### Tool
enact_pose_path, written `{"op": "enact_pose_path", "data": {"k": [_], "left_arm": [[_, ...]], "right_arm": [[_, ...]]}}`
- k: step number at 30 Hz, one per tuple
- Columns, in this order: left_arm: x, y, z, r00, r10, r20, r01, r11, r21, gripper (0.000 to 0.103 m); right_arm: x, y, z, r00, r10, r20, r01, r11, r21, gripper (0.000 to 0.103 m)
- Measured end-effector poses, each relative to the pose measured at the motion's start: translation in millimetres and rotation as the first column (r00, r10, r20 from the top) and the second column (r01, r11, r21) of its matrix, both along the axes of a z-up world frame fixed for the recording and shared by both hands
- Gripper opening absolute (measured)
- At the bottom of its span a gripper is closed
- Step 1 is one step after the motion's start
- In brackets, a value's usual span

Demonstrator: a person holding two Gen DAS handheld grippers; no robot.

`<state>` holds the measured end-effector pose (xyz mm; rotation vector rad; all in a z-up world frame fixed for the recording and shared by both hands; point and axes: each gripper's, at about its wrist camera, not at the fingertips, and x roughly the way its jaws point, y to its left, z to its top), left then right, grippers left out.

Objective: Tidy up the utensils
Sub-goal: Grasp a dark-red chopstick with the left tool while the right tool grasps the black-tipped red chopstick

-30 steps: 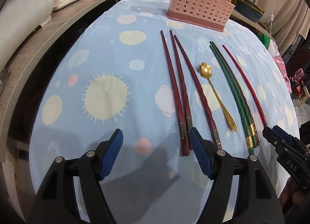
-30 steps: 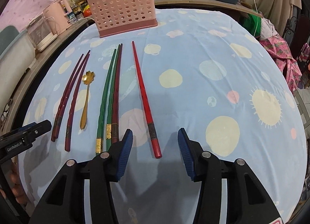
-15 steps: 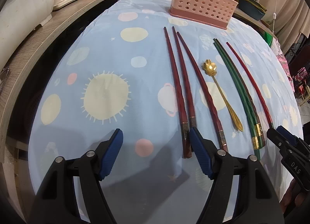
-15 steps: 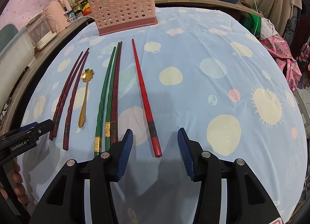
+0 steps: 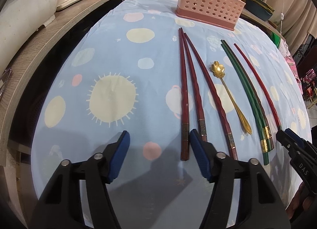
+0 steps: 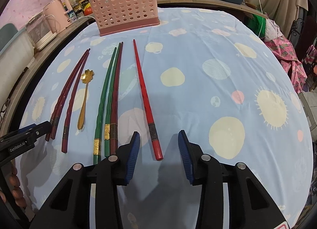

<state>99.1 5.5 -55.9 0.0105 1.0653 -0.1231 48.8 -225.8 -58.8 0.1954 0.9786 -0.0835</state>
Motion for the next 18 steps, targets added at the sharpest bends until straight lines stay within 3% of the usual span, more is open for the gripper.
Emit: {"op": "enact_pose_path", "data": {"k": [4,9,18], "left_arm": [[-0.1,0.3,0.0,1.0,0.001,0.002,-0.001,1.0,0.0,0.055],[-0.5,0.7,0.3,1.0,-0.001,0.005,0.001,1.0,-0.003,0.047],[-0.6,1.4,2.4,1.0,-0.022,0.003,0.022,0.999,-0.038,0.017]], "right_arm": [[-0.3,-0.8,0.0,1.0,-0.003,0.002,0.003,1.0,-0.003,0.027],[0.9,1.3,0.1,1.0,0.008,0.003,-0.008,1.0,-0.001,0.017],[1.0,4.8,0.6,1.0,0.026,0.002,-0.026,1.0,-0.001,0.01]]}}
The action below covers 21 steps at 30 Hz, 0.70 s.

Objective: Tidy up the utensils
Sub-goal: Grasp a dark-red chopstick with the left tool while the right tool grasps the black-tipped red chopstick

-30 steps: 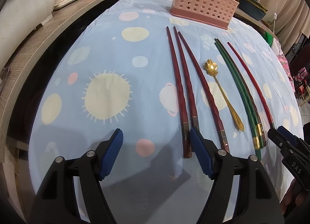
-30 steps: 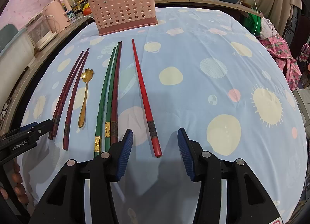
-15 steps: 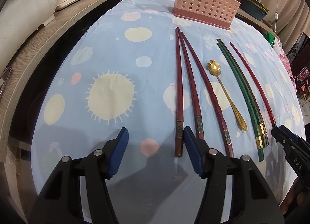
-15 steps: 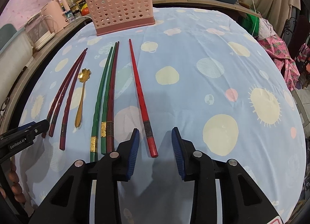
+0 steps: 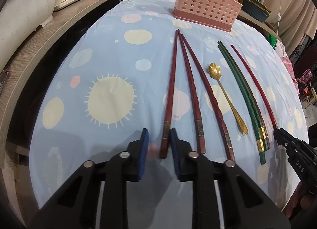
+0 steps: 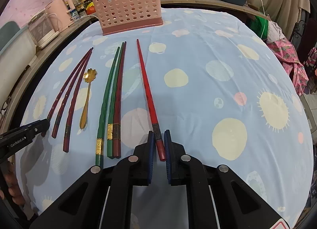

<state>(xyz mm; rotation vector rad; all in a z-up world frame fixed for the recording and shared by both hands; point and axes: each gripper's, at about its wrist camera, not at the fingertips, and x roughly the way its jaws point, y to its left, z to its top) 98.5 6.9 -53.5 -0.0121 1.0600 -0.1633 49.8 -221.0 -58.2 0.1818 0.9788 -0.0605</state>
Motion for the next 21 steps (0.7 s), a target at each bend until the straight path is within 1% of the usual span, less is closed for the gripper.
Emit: {"op": "enact_pose_path", "data": {"k": [2,4,8,13,21], "left_arm": [[0,0,0,1.0,-0.005,-0.003,0.005,1.0,-0.011,0.011],[1,0,1,1.0,-0.007,-0.007,0.007,1.0,-0.021,0.009],[0,0,3,1.0,-0.006,-0.006,0.006,0.999,-0.033,0.008],[-2,2,14,1.0,-0.004,0.015,0.004,0.999,-0.043,0.008],[-1,6,47,0.996,0.012,0.085,-0.006,0.997,-0.071,0.008]], "right_arm": [[0,1,0,1.0,0.003,0.0,-0.003,1.0,0.001,0.01],[0,1,1,1.0,0.008,0.001,-0.008,1.0,0.003,0.009],[-1,2,5,1.0,0.011,0.013,-0.011,1.0,0.011,0.008],[-2,1,14,0.999,0.007,0.036,-0.008,1.0,0.023,0.008],[-2,-6,46,0.993,-0.008,0.115,0.002,0.999,0.051,0.008]]}}
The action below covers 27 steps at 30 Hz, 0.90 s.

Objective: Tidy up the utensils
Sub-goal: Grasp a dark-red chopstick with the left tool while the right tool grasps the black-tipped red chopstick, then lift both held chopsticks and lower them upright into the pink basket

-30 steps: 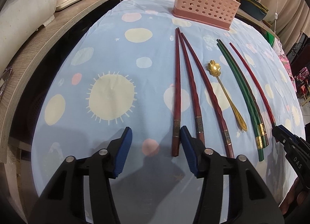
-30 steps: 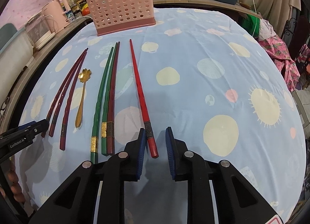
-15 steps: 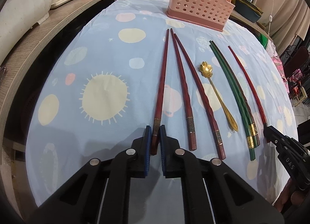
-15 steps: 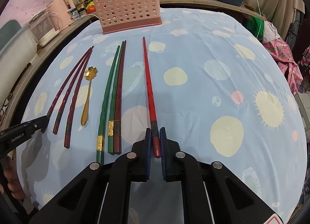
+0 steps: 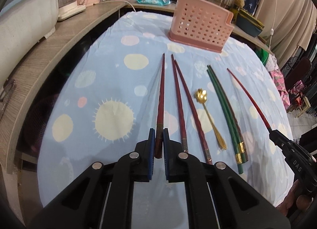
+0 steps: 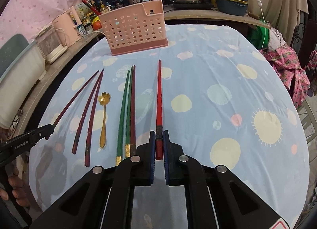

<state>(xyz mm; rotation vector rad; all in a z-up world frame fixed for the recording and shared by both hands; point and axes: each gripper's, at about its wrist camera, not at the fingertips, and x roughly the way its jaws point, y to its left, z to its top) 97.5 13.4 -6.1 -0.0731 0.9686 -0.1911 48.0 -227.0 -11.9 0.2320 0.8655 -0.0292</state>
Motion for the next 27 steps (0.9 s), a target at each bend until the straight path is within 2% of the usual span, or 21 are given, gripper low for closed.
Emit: {"op": "enact_pose_path", "data": {"k": [11,27], "left_arm": [[9,6,54,0.991,0.026,0.128,-0.021,0.999,-0.036,0.007],[44,3,120,0.958,0.05,0.281,-0.035,0.998,-0.057,0.007]], "right_arm": [[8,-22,48,0.994,-0.048,0.093,0.041,0.996,0.081,0.008],[37,-44,109,0.967,-0.083,0.24,0.065,0.995,0.081,0.008]]}}
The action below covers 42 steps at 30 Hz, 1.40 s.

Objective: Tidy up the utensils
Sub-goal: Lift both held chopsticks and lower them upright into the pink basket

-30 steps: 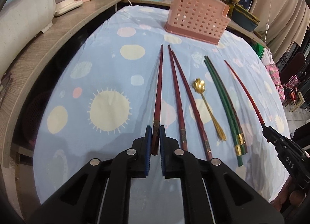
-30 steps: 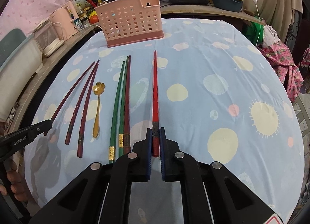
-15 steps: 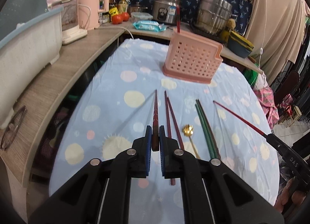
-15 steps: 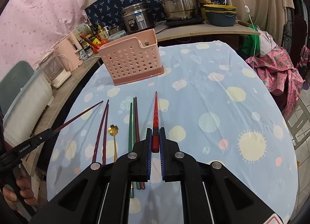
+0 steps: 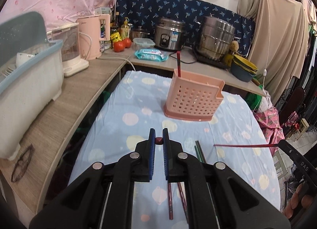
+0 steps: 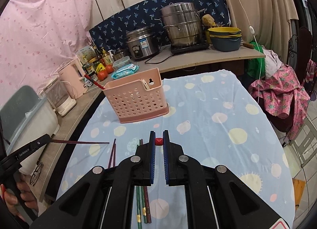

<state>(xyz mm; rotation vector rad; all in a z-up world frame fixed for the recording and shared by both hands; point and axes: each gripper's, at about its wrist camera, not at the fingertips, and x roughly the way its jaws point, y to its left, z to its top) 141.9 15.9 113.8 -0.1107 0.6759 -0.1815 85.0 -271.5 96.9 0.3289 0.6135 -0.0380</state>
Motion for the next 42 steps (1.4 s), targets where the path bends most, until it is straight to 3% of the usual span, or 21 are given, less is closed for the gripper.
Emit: {"op": "enact_pose_path", "data": {"k": [15,25,30,36,42], "left_arm": [[43,-21,64,0.99,-0.048,0.132,0.05,0.999,-0.014,0.007],[83,-52,140,0.949,-0.078,0.306,0.1,0.993,-0.056,0.007],[116,-65,163,0.93,-0.071,0.359,0.098,0.994,-0.057,0.007],[154,-75,160,0.931,-0.054,0.362,0.071,0.997,-0.033,0.007],[185,-79,127,0.952,-0.062,0.301,0.075,0.997,-0.03,0.007]], "right_arm": [[46,-14,62,0.991,-0.009,0.131,0.01,1.0,-0.013,0.008],[102,-21,126,0.957,-0.012,0.29,0.005,1.0,0.027,0.008],[136,-17,151,0.936,-0.019,0.352,0.008,0.999,0.033,0.008],[178,-10,149,0.933,-0.022,0.359,0.005,0.999,0.049,0.008],[211,-5,117,0.958,-0.006,0.285,-0.008,0.999,0.046,0.008]]}}
